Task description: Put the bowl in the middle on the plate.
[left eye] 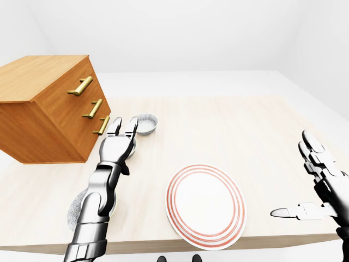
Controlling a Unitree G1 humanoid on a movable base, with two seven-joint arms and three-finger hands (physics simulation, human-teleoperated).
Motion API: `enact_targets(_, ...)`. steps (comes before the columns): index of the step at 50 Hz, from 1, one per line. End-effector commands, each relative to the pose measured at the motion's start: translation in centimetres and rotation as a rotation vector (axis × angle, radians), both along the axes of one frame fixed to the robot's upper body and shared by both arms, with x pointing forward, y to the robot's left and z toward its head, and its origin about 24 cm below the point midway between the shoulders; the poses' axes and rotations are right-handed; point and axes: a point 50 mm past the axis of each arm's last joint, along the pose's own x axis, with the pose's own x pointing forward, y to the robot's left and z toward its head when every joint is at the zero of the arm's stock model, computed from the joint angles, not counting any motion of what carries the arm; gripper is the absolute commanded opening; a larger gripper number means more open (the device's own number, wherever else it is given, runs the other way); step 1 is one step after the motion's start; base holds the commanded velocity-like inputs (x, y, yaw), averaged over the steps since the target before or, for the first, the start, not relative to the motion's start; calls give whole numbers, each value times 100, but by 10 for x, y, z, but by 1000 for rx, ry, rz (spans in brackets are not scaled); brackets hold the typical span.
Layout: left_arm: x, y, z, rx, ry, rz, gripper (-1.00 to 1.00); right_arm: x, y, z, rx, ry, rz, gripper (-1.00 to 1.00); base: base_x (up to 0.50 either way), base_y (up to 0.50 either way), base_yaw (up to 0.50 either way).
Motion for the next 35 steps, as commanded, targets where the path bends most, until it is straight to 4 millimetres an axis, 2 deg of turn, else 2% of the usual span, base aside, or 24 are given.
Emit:
enact_targets(1, 3, -1, -2, 5, 7, -4, 100, -1, 1, 3, -12, -12, -3, 100, 0, 0, 0)
enact_targets(13, 5, -3, 1, 16, 11, -9, 100, 2, -2, -4, 16, 14, -1, 100, 0, 0, 0)
enact_targets(21, 10, 2, -5, 31, 34, 6, 100, 0, 0, 1, -2, -5, 0, 100, 0, 0, 0)
enact_targets(35, 15, 13, -16, 49, 61, 37, 100, 2, -1, -4, 16, 14, 3, 100, 0, 0, 0)
